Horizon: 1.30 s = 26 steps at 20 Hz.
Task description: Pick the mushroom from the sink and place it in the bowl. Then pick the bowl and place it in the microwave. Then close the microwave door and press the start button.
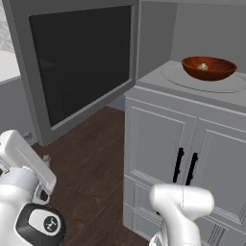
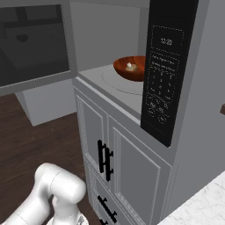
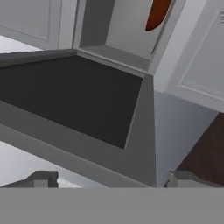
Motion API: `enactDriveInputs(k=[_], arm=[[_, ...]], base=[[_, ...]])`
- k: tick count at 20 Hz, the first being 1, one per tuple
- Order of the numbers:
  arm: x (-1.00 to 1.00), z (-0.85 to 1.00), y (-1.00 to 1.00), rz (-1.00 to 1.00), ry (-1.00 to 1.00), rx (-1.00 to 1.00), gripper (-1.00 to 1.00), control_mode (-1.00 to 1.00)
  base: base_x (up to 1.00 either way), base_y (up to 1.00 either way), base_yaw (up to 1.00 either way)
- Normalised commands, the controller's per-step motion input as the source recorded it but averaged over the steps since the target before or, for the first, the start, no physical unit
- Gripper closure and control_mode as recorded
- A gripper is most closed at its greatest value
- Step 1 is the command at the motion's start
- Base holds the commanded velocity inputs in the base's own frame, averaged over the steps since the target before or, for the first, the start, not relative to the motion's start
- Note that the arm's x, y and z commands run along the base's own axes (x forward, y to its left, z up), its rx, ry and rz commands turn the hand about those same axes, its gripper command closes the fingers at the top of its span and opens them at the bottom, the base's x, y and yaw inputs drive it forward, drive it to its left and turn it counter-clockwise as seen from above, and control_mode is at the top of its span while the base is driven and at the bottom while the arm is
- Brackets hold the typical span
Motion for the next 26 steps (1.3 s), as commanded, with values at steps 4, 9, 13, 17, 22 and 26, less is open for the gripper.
enactDriveInputs(k=[4,9,13,17,22,26], arm=[[0.57,-0.34,0.55,0.0,0.0,0.09,-1.0,-1.0],[0.49,-0.41,0.49,0.0,0.0,0.09,-1.0,-1.0],[0.64,-0.34,0.32,0.0,0.0,0.09,-1.0,-1.0],[0.68,-0.28,0.1,-0.01,0.0,0.0,-1.0,-1.0],[0.42,-0.2,0.07,-0.01,-0.01,0.02,-1.0,-1.0],[0.0,0.01,-0.41,-0.1,-0.1,0.09,-1.0,-1.0]], base=[[0.0,0.0,0.0],[0.0,0.0,0.0],[0.0,0.0,0.0],[0.0,0.0,0.0],[0.0,0.0,0.0],[0.0,0.0,0.0]])
